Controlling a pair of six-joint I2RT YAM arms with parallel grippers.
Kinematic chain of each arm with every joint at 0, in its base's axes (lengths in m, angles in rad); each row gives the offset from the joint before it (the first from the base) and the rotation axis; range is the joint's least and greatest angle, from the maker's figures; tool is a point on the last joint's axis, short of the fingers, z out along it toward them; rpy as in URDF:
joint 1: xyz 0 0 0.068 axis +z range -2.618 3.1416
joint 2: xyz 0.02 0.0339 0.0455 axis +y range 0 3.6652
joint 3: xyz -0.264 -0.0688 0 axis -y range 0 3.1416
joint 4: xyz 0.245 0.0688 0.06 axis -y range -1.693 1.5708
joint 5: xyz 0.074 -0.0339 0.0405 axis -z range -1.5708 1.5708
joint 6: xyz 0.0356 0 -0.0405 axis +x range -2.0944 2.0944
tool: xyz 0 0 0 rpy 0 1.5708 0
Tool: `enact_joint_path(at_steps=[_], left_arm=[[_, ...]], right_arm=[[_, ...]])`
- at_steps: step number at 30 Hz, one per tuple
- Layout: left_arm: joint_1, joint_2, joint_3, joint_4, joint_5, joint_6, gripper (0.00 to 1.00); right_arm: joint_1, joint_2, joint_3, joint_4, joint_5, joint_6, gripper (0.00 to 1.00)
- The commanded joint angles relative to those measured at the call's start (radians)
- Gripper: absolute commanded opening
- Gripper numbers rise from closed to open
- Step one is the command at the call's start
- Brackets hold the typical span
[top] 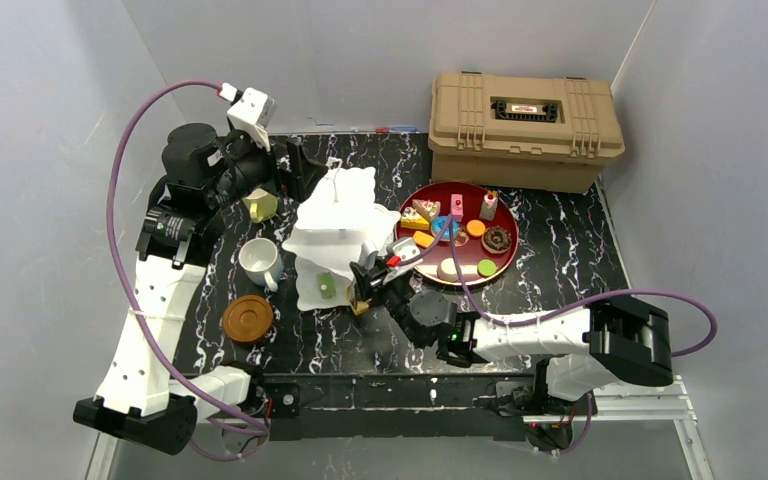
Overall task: Serve the afternoon tea
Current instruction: Place the desert on the desert table.
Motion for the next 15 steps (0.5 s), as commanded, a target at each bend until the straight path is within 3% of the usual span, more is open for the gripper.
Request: enact_joint_path(at_steps=[1, 15], left_arm=[[0.005, -0.012, 0.025, 0.003, 0.029, 0.005, 0.89], [0.005, -0.003, -0.008, 0.010, 0.066, 0.020, 0.88]], right_arm=[[0.018, 0.001, 0.003, 0.143, 0.049, -0.038, 0.01], [0.030, -0.072, -0.106, 0.313, 0.243, -0.124, 0.01]])
